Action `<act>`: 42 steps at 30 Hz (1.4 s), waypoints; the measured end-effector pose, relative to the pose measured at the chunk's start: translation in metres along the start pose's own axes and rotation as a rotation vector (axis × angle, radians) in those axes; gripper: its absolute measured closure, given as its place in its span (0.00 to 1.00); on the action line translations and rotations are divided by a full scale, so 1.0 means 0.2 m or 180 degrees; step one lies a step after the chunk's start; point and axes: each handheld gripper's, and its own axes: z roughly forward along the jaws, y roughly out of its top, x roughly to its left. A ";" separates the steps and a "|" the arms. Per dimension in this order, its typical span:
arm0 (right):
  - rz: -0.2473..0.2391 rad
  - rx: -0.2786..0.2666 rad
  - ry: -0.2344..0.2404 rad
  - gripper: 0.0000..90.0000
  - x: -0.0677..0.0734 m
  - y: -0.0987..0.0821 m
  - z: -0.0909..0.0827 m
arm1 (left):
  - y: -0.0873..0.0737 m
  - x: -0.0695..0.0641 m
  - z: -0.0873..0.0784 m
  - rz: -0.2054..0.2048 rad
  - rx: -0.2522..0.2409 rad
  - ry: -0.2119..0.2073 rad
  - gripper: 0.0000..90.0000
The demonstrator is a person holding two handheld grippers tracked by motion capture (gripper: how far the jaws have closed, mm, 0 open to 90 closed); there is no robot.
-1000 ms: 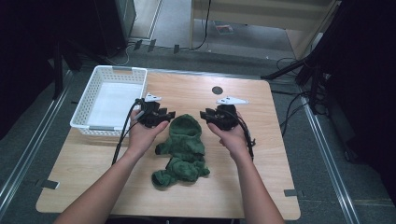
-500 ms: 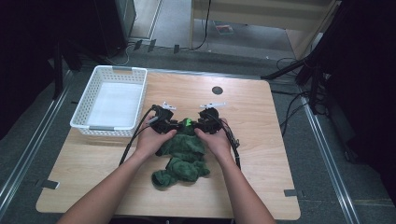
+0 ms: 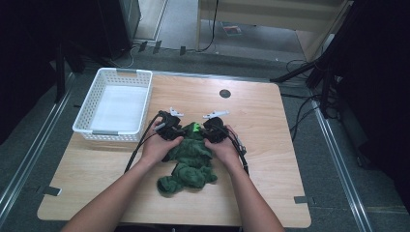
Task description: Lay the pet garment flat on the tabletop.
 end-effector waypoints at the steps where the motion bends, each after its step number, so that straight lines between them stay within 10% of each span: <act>1: -0.0018 -0.0122 0.0004 1.00 0.00 0.01 -0.01 | 0.01 0.00 -0.01 0.0028 -0.0047 0.0023 0.93; 6: -0.0305 -0.0883 -0.0135 1.00 0.03 0.08 -0.11 | 0.06 0.00 -0.04 -0.0047 -0.0458 0.0201 0.97; 11: -0.0322 -0.0426 -0.0384 0.98 0.00 0.06 -0.02 | 0.04 0.01 0.04 -0.0083 -0.0296 0.0286 0.97; 14: 0.0002 -0.0424 -0.0249 0.77 -0.03 0.02 -0.01 | 0.02 0.00 0.07 -0.0064 -0.0259 0.0318 0.97; 24: 0.0002 -0.1215 0.0062 0.68 0.20 -0.20 -0.50 | 0.03 0.03 0.08 -0.0136 -0.0257 0.0311 0.95; 28: -0.0294 -0.0847 0.0467 0.72 0.34 -0.34 -0.48 | 0.04 0.02 0.09 -0.0149 -0.0267 0.0342 0.95; 32: -0.0384 -0.0566 0.0467 0.57 0.42 -0.39 -0.38 | 0.05 0.01 0.10 -0.0212 -0.0254 0.0354 0.95; 42: -0.0095 -0.0622 -0.0171 0.63 0.40 -0.34 -0.22 | 0.05 0.01 0.11 -0.0229 -0.0275 0.0383 0.95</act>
